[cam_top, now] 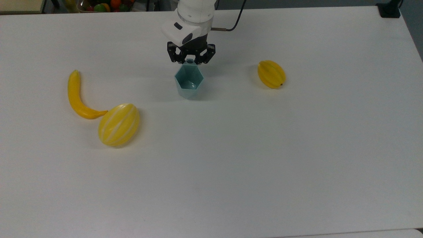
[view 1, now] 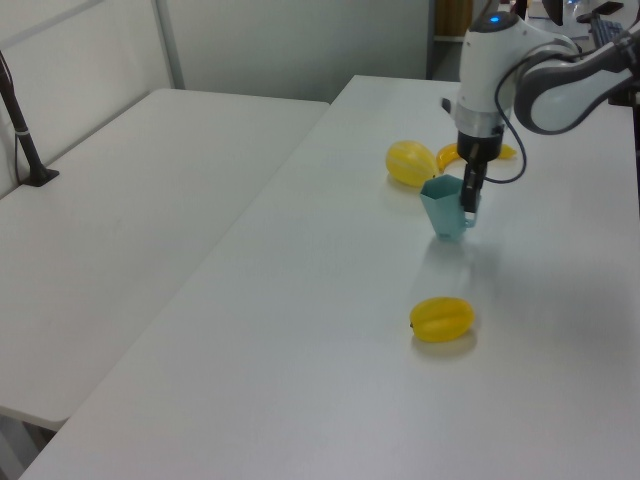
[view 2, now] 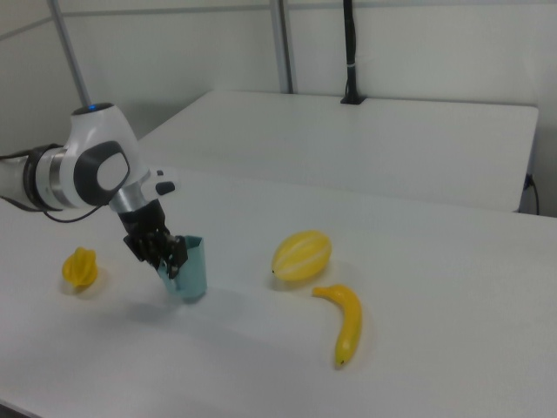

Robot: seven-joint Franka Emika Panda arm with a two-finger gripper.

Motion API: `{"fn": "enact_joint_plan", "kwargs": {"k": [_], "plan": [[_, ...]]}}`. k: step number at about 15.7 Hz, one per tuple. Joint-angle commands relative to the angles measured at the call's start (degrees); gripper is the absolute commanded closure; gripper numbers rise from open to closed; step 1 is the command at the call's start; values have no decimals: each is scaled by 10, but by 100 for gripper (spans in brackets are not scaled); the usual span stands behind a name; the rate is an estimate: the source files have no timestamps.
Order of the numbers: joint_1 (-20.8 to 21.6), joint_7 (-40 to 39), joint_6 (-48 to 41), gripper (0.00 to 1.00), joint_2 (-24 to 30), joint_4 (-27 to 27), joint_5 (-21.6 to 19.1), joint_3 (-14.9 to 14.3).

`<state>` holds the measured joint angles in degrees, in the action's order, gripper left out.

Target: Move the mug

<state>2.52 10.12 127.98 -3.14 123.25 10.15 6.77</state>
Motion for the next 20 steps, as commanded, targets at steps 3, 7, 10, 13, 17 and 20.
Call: {"fn": "enact_joint_plan", "kwargs": {"k": [3, 7, 10, 13, 17, 20], "plan": [[-15, 20, 24, 59, 33, 52, 12, 3], [-12, 14, -3, 0, 32, 48, 13, 3], [-8, 13, -72, 0, 38, 18, 14, 3], [-8, 10, -141, 0, 39, -52, 8, 4], [-14, 10, -214, 0, 38, -168, -36, -5], [-13, 10, -272, 0, 40, -228, -81, -37]]}}
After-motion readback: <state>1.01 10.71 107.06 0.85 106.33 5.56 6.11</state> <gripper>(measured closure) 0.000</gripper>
